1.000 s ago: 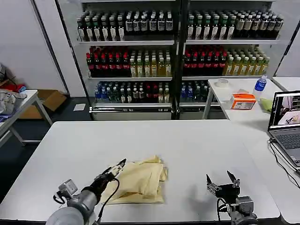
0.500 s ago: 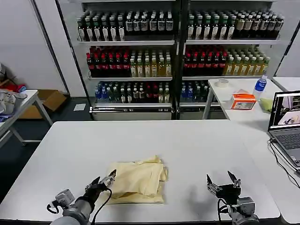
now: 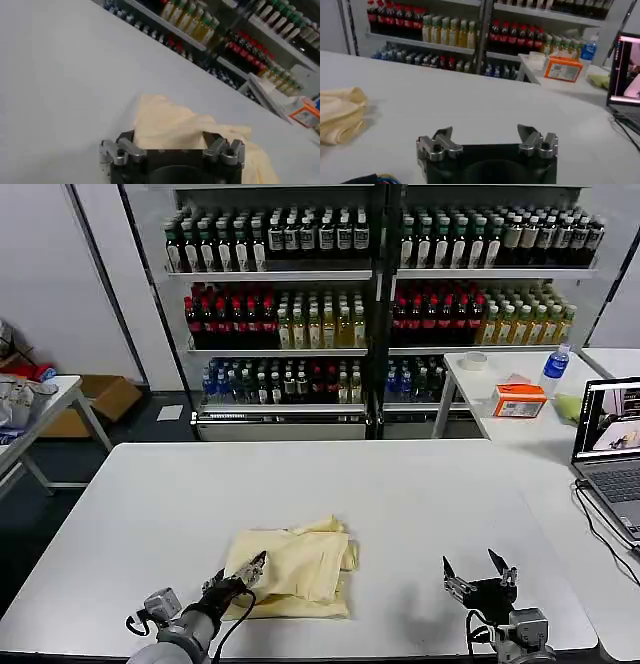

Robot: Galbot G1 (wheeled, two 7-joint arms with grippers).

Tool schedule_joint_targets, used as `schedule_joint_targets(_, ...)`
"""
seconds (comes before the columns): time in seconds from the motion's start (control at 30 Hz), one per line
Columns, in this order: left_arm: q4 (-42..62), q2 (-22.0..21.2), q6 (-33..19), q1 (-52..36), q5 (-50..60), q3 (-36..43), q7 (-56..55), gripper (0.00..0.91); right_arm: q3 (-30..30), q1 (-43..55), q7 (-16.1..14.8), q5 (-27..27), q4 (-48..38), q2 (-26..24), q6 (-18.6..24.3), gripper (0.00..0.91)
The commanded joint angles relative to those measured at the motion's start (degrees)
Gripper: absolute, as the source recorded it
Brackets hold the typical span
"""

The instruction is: Fold and organize the clothes.

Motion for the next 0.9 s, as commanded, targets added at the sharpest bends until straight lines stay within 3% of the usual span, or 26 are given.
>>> schedule_joint_targets(0.03, 2.67, -0.07, -0.12, -1.53, -8.29, -1.1, 1.95, 0.121, 0.47, -0.98, 0.1, -0.2, 0.55, 0.39, -0.03, 0.907)
schedule_joint_targets(0.13, 3.25, 0.05, -0.07, -1.85, -11.94, -2.24, 2.06, 0.03, 0.65, -1.26, 0.19, -0.26, 0.89, 0.5, -0.1, 0.907)
schedule_joint_targets(0.9, 4.7, -0.77, -0.14, -3.21, -24.85, -6.62, 2.48, 0.03, 1.99, -2.45, 0.76, -0.21, 2.27, 0.89, -0.75, 0.907)
